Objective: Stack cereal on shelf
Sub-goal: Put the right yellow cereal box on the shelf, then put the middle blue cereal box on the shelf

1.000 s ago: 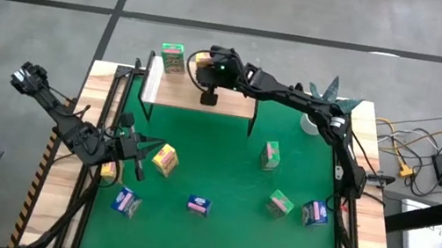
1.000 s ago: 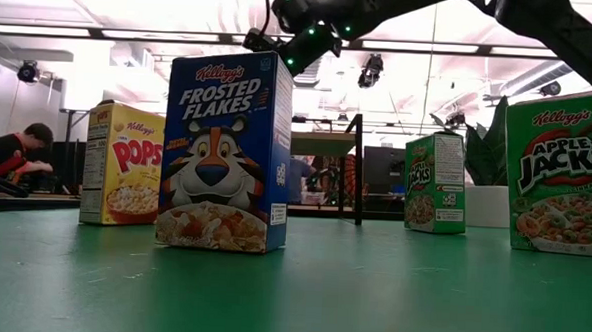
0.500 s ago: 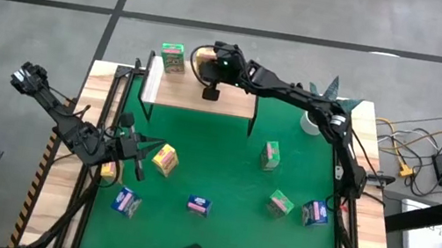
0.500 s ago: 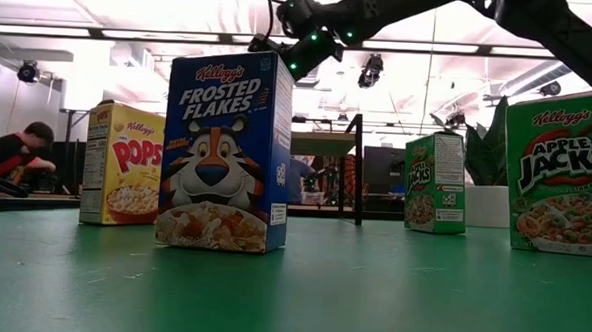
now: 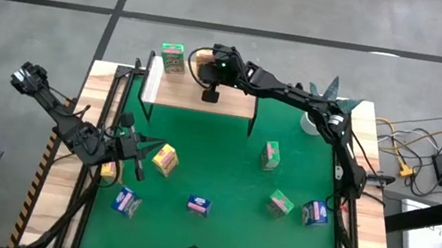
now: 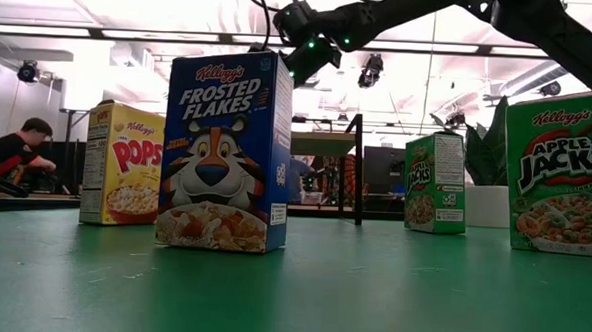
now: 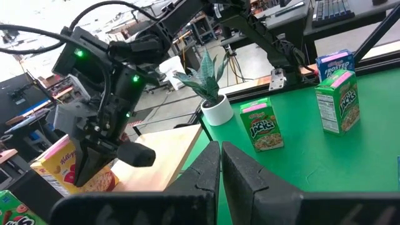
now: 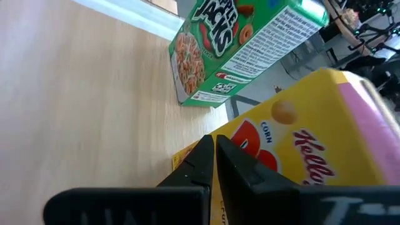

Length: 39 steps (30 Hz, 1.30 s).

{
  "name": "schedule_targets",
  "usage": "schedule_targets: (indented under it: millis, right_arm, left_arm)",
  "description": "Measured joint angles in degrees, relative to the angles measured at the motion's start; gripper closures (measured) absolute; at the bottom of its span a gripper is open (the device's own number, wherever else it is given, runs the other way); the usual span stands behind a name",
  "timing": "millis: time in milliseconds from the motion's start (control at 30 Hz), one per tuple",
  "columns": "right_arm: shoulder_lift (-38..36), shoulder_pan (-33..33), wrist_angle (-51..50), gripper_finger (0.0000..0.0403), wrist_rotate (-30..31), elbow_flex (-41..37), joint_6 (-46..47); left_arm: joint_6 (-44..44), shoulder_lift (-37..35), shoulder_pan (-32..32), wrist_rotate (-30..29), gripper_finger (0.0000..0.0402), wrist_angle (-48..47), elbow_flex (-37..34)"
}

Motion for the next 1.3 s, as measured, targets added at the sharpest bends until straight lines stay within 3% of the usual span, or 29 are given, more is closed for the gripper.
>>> schedule_targets:
  millis: [300,600,867,1067,1300]
  right_arm:
    - [-1.97,4.27,-13.89,0.0394,-0.15,4.78,4.25]
    - [-6.18,11.74,-33.8,0.0394,-0.91,9.31,16.44]
    - [-7.77,20.27,-45.69,0.0394,-8.15,9.12,29.19]
    - [-7.74,28.72,-46.97,0.0394,-7.83,7.16,37.06]
    - [-7.74,38.26,-39.95,0.0394,1.6,0.43,42.3]
  left_arm:
    - [0.02,0.0,0.0,-0.02,0.0402,0.0,0.0]
    - [0.02,0.0,0.0,-0.02,0.0402,0.02,-0.01]
    - [0.46,0.0,0.0,-0.02,0.0402,0.02,-0.01]
    - [0.69,0.0,0.0,-0.02,0.0402,0.04,-0.02]
    - [0.76,0.0,0.0,-0.02,0.0402,0.28,-0.02]
